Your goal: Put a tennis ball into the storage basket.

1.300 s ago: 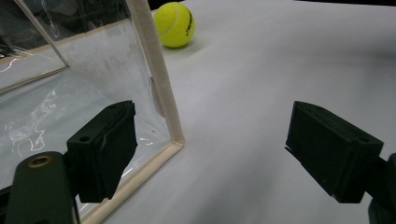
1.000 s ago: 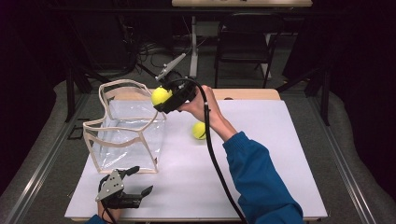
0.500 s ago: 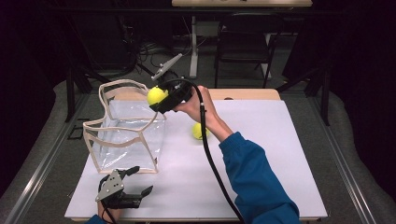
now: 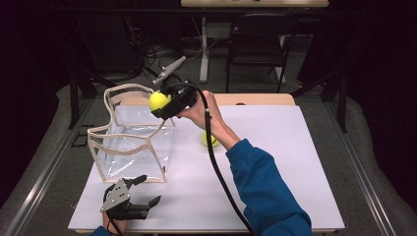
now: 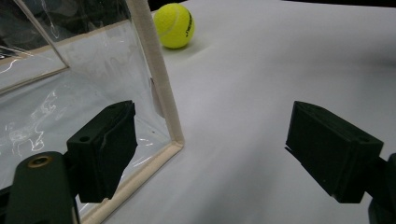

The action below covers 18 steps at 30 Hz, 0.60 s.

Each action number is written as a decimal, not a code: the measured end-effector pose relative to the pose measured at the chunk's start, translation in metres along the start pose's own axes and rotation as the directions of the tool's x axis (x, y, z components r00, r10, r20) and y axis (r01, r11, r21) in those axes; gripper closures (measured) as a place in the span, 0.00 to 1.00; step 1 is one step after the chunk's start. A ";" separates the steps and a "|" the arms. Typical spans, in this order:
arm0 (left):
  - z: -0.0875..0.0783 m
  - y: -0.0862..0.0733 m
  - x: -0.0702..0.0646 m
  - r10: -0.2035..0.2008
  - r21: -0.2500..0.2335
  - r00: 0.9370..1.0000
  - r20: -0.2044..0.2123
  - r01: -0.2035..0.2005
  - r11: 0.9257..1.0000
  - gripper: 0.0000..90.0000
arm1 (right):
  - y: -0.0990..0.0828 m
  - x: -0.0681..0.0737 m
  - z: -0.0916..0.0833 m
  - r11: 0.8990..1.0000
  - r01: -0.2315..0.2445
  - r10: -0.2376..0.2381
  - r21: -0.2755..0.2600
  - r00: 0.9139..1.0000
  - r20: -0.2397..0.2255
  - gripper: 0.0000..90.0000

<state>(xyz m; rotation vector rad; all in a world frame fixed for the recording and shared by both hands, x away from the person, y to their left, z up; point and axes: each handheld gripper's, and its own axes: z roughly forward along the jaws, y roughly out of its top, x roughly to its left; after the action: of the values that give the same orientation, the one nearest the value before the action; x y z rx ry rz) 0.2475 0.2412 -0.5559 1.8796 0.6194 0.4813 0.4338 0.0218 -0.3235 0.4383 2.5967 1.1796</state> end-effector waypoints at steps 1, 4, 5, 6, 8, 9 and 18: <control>0.000 0.000 0.000 0.001 0.001 1.000 0.000 -0.001 1.000 0.18 | 0.000 0.000 0.001 1.000 0.002 -0.002 -0.002 1.000 -0.001 0.29; 0.000 0.000 0.000 0.001 0.000 1.000 0.000 -0.001 1.000 0.18 | 0.001 0.001 0.003 1.000 0.001 -0.001 -0.006 1.000 -0.002 0.29; 0.000 0.000 0.000 0.001 0.000 1.000 0.000 -0.001 1.000 0.18 | 0.001 0.001 0.004 1.000 0.000 0.000 -0.006 1.000 -0.004 0.29; 0.000 0.000 0.000 0.000 0.000 1.000 0.000 0.000 1.000 0.18 | 0.001 0.002 0.005 1.000 -0.001 0.001 -0.006 1.000 -0.005 0.29; 0.000 0.000 0.000 0.001 0.000 1.000 0.000 -0.001 1.000 0.18 | 0.002 0.002 0.006 1.000 -0.003 0.003 -0.008 1.000 -0.006 0.29; 0.000 0.000 0.000 0.001 0.000 1.000 0.000 -0.001 1.000 0.18 | 0.002 0.002 0.007 1.000 -0.005 0.005 -0.007 1.000 -0.005 0.29; 0.000 0.000 0.000 0.000 0.000 1.000 0.001 0.000 1.000 0.18 | 0.005 0.005 0.012 1.000 0.001 -0.001 -0.009 1.000 -0.006 0.29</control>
<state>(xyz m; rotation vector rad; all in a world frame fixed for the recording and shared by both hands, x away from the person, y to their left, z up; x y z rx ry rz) 0.2477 0.2414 -0.5559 1.8801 0.6185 0.4807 0.4343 0.0351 -0.3279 0.4326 2.5950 1.1933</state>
